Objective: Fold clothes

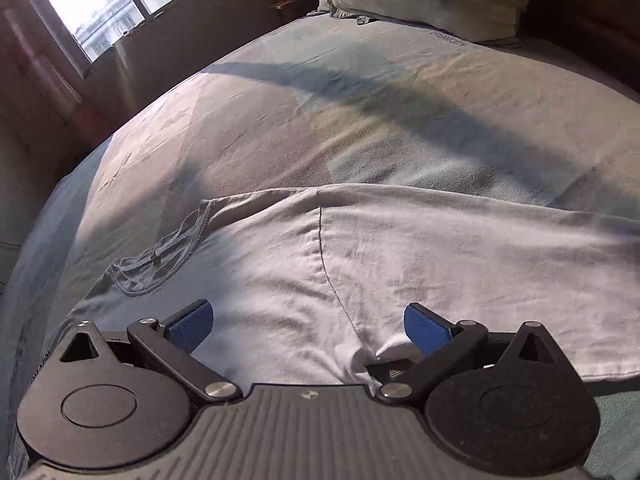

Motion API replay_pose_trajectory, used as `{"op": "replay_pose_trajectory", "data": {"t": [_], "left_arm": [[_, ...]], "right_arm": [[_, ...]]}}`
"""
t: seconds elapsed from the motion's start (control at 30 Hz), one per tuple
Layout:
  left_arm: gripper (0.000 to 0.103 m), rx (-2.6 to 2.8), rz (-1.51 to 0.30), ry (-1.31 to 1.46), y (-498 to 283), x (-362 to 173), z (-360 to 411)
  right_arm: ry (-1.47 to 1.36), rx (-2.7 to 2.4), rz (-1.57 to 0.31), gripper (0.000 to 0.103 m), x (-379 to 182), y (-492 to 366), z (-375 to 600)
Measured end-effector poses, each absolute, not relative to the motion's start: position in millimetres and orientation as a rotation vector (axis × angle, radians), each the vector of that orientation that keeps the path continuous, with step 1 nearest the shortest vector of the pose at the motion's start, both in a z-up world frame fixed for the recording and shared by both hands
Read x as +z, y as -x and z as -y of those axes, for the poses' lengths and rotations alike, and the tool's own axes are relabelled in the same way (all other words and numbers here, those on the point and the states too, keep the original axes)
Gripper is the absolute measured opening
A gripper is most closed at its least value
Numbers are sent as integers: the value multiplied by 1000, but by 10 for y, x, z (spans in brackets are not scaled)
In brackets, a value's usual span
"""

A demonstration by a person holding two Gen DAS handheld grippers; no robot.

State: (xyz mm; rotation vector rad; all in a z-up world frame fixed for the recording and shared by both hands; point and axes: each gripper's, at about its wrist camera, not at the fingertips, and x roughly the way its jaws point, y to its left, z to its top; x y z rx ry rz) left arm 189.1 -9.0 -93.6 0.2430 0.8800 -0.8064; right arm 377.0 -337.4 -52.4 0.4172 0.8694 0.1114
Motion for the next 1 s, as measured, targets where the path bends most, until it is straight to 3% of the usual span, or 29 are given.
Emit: {"op": "replay_pose_trajectory", "data": {"t": [0.17,0.33,0.5,0.73,1.0], "left_arm": [[102,-811,-881,-236,-1895,-940,77],[102,-808,-880,-240,-1892,-944,80],[102,-803,-877,-253,-1880,-952,92],[102,-795,-871,-290,-1858,-964,123],[102,-787,-859,-324,-1855,-990,152]], "right_arm": [[-512,89,-984,103,-854,-3817,3504],[-476,113,-980,103,-726,-3599,3597],[-354,-188,-933,103,-512,-3568,3999],[-298,-560,-950,103,-926,-3675,4863],[-239,-537,-918,103,-1010,-3895,5100]]}}
